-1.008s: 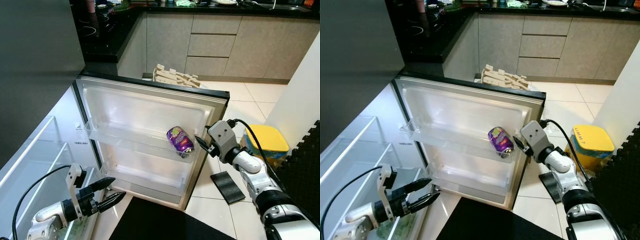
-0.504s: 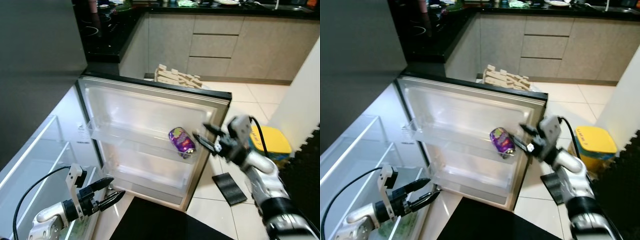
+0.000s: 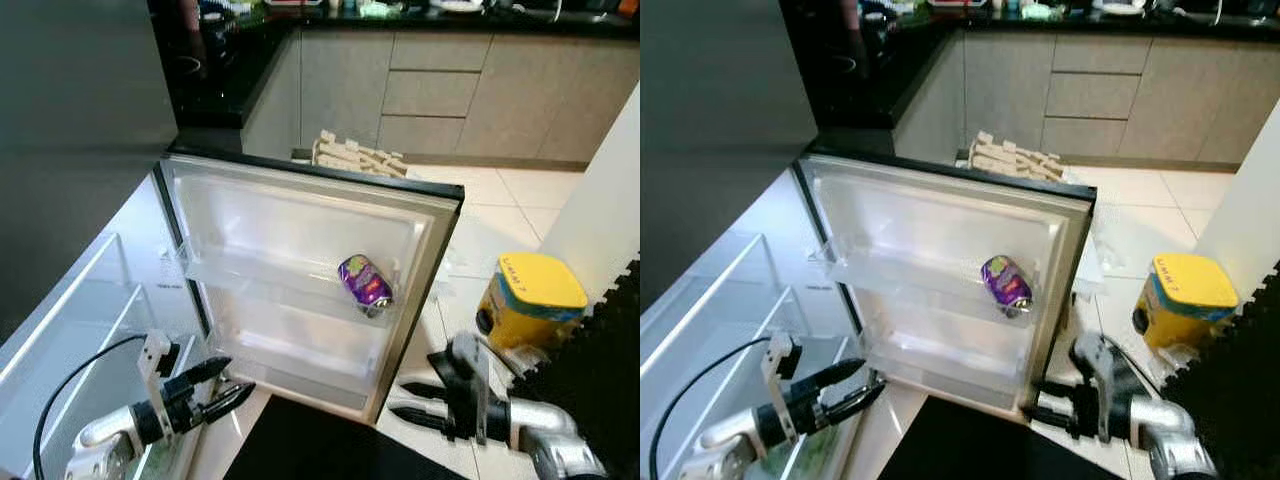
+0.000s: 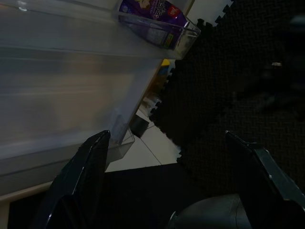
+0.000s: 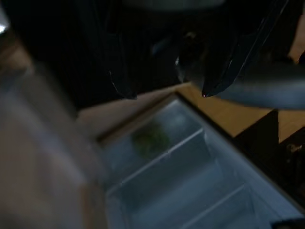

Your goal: Restocking fridge

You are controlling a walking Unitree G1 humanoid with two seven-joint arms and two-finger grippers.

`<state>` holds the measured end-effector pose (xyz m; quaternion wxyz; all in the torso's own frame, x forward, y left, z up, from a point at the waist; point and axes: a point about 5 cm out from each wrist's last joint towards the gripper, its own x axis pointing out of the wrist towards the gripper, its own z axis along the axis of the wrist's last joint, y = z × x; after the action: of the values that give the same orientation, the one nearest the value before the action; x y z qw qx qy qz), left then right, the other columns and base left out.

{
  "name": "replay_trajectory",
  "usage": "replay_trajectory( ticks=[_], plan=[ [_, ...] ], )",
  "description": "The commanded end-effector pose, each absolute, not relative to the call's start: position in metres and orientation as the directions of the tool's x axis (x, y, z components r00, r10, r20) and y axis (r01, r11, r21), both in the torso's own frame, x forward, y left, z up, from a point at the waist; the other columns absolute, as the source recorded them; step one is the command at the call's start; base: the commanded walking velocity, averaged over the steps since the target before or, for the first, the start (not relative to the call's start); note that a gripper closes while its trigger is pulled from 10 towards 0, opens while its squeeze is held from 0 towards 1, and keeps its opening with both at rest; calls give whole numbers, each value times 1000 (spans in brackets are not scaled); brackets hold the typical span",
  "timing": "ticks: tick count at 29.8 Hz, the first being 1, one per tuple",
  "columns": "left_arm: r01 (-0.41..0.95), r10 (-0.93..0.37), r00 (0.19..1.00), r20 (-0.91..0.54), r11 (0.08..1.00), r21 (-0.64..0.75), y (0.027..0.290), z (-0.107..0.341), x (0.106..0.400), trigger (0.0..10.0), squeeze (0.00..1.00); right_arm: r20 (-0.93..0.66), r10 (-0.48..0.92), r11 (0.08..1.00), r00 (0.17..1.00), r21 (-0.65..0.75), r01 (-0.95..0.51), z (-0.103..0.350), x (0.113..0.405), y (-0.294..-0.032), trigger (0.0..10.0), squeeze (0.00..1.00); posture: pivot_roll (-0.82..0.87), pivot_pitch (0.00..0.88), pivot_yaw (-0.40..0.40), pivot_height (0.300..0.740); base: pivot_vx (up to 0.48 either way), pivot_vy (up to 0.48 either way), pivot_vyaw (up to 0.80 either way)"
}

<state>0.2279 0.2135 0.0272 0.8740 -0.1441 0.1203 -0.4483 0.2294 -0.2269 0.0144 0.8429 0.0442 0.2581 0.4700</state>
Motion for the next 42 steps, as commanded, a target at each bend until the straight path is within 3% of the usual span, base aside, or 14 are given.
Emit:
replay_trajectory(
  ticks=[1, 3, 4, 5, 6, 7, 8, 10, 14, 19, 37, 42],
  plan=[
    [753, -827, 555, -85, 543, -372, 206, 22, 226, 10000, 0, -469, 746, 643, 472, 324, -694, -4, 221, -231, 10000, 0, -58, 0, 8, 740, 0, 0, 0],
    [753, -827, 555, -85, 543, -372, 206, 22, 226, 10000, 0, -469, 746, 643, 472, 324, -694, -4, 221, -231, 10000, 0, -58, 0, 8, 740, 0, 0, 0],
    [756, -830, 551, -83, 539, -371, 205, 23, 227, 10000, 0, -535, 663, 733, 524, 320, -600, -18, 213, -236, 10000, 0, -58, 0, 9, 740, 0, 0, 0],
    [756, -830, 551, -83, 539, -371, 205, 23, 227, 10000, 0, -535, 663, 733, 524, 320, -600, -18, 213, -236, 10000, 0, -58, 0, 9, 740, 0, 0, 0],
    [759, -832, 549, -81, 537, -368, 203, 23, 228, 10000, 0, -601, 564, 816, 566, 301, -493, -32, 205, -240, 10000, 0, -58, 0, 8, 740, 0, 0, 0],
    [759, -832, 549, -81, 537, -368, 203, 23, 228, 10000, 0, -601, 564, 816, 566, 301, -493, -32, 205, -240, 10000, 0, -58, 0, 8, 740, 0, 0, 0],
    [760, -832, 549, -83, 538, -365, 200, 22, 229, 10000, 0, -656, 463, 880, 596, 262, -396, -43, 197, -242, 10000, 0, -60, 0, 10, 740, 0, 0, 0],
    [759, -831, 549, -84, 539, -365, 199, 21, 230, 10000, 0, -694, 380, 921, 611, 223, -320, -51, 190, -242, 10000, 0, -59, 0, 10, 740, 0, 0, 0],
    [759, -834, 546, -85, 535, -371, 193, 18, 229, 10000, 0, -750, 265, 964, 606, 191, -185, -66, 174, -239, 10000, 0, -62, 0, 12, 740, 0, 0, 0],
    [772, -844, 532, -70, 517, -369, 186, 18, 230, 10000, 0, -838, 123, 992, 531, 116, -46, -86, 144, -235, 10000, 0, -59, 0, 10, 740, 0, 0, -480],
    [800, -850, 525, -42, 510, -316, 177, 27, 240, 10000, 0, -856, 66, 998, 513, 55, -36, -91, 139, -231, 10000, 0, -60, 0, 8, 740, 0, 0, -800],
    [794, -838, 543, -48, 531, -295, 178, 28, 242, 10000, 0, -853, 86, 996, 515, 60, -68, -92, 139, -225, 10000, 0, -57, 0, 10, 740, 0, 0, -88]
  ],
)
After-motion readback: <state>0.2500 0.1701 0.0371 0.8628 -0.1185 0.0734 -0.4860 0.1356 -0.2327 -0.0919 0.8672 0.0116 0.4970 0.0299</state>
